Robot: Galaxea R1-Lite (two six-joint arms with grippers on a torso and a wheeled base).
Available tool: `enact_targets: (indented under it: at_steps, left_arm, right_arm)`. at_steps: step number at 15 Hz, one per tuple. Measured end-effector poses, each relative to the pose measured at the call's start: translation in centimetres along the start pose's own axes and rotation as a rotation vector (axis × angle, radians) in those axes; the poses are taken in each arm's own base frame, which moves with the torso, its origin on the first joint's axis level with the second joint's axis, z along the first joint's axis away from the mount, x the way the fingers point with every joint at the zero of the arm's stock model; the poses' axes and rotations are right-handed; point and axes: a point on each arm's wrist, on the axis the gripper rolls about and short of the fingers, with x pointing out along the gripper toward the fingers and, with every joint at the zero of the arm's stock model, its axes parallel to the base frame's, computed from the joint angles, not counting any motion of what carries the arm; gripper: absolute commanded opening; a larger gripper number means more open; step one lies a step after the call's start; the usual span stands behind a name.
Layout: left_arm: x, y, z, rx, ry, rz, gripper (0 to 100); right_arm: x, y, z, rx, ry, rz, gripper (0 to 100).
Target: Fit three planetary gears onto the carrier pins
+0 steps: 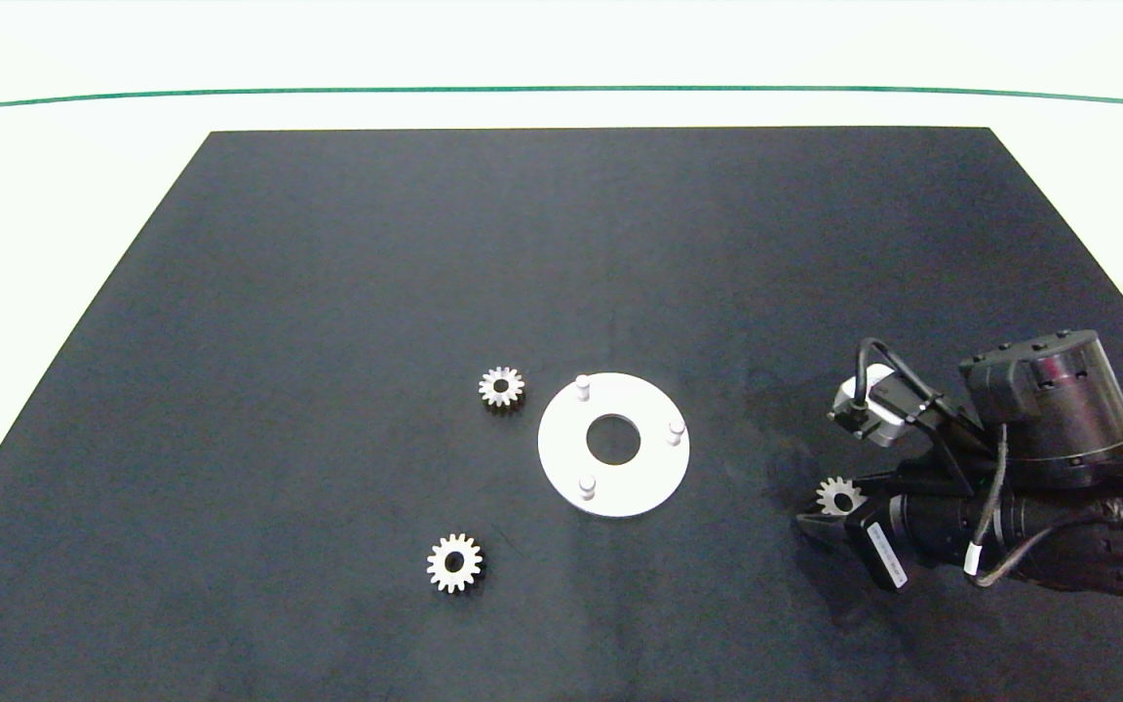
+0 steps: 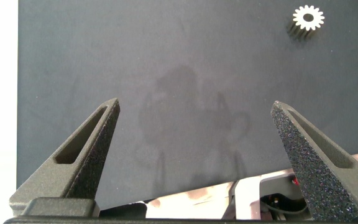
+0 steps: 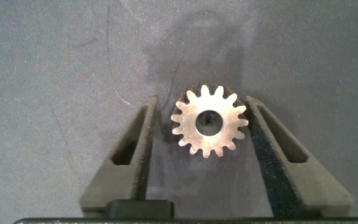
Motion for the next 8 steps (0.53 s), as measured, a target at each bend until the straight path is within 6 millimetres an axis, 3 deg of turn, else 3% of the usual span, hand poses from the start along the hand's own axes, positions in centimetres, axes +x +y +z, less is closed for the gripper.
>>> enact_targets:
  at_steps: [8]
  left_arm:
    - [0.02,0.00,-0.01,0.000,0.001,-0.001,100]
  right_arm:
    - [0.11,-0.05,0.03,0.001,0.002,-0.002,36]
